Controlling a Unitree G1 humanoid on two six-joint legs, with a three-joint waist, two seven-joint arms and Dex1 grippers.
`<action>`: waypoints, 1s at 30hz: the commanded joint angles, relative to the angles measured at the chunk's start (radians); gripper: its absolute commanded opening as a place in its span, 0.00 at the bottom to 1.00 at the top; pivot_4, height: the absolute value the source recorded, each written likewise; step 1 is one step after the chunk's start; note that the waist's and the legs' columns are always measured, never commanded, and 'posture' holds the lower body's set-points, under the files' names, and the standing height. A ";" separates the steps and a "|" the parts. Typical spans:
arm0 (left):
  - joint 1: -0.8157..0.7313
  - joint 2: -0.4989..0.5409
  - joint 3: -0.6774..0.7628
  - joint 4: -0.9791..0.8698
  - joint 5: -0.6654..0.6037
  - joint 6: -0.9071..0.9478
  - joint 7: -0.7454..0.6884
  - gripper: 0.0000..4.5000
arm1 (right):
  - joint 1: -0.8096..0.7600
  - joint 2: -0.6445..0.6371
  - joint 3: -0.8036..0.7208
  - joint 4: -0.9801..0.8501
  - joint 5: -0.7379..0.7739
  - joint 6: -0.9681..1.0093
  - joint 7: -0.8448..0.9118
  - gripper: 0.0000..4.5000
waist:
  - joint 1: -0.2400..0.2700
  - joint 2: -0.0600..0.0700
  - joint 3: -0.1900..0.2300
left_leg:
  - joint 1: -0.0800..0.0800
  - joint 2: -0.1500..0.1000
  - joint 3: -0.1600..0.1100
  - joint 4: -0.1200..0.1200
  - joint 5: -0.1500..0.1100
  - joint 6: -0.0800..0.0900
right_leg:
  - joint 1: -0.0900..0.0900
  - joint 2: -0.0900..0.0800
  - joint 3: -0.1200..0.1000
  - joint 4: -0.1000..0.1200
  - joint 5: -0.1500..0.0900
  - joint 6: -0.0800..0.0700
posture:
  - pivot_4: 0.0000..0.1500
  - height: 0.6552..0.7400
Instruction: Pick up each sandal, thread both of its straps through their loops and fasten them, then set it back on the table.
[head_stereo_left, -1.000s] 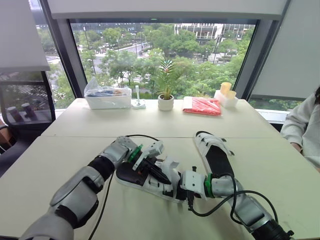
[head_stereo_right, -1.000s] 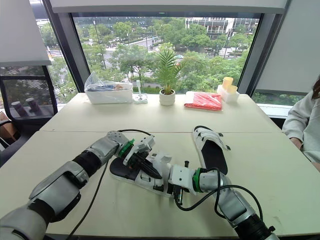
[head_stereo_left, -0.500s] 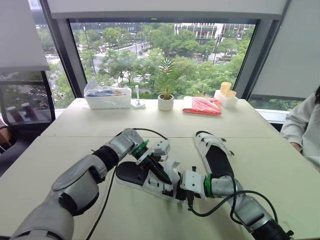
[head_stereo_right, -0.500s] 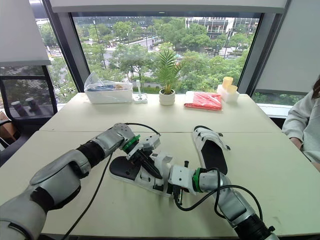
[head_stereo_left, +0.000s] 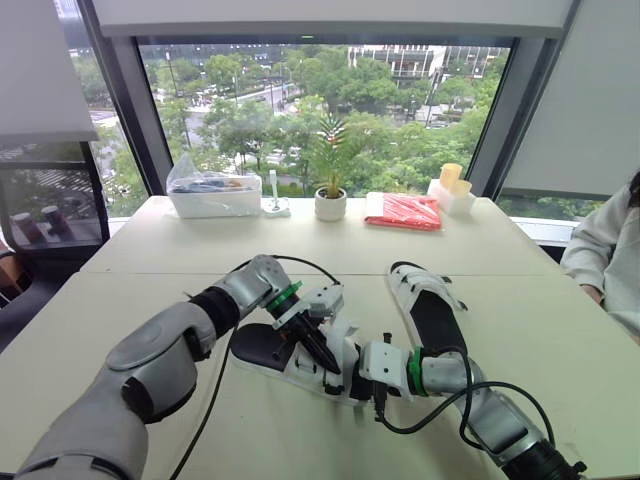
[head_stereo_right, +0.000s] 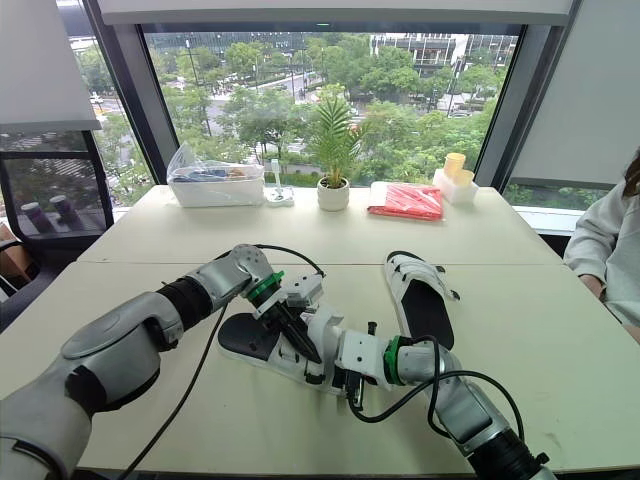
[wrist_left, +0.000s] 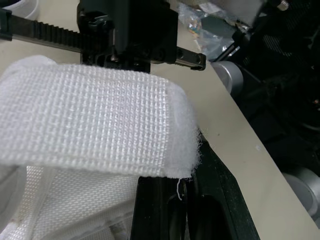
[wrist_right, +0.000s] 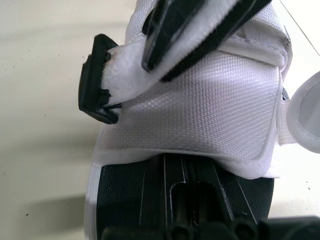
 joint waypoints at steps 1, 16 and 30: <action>-0.006 0.029 -0.021 -0.059 -0.021 -0.011 -0.004 0.01 | 0.099 -0.010 0.128 0.073 -0.057 0.069 0.048 0.00 | 0.000 0.000 0.000 | 0.000 0.000 0.000 0.000 0.000 0.000 | 0.000 0.000 0.000 0.000 0.000 0.000 | 1.00 0.97; 0.167 0.004 0.211 0.011 0.151 -0.142 -0.004 0.01 | 0.094 -0.001 0.136 0.080 -0.060 0.070 0.052 0.00 | 0.001 0.002 -0.001 | 0.001 0.000 -0.002 0.000 -0.001 0.003 | 0.000 0.002 0.000 0.000 -0.001 -0.002 | 1.00 0.97; 0.299 0.085 0.285 -0.342 0.123 0.056 -0.004 0.01 | 0.078 0.008 0.143 0.101 -0.062 0.056 0.064 0.00 | -0.001 0.003 -0.002 | 0.001 0.000 -0.003 0.001 -0.001 0.003 | 0.000 0.002 0.001 0.002 -0.001 -0.002 | 1.00 0.97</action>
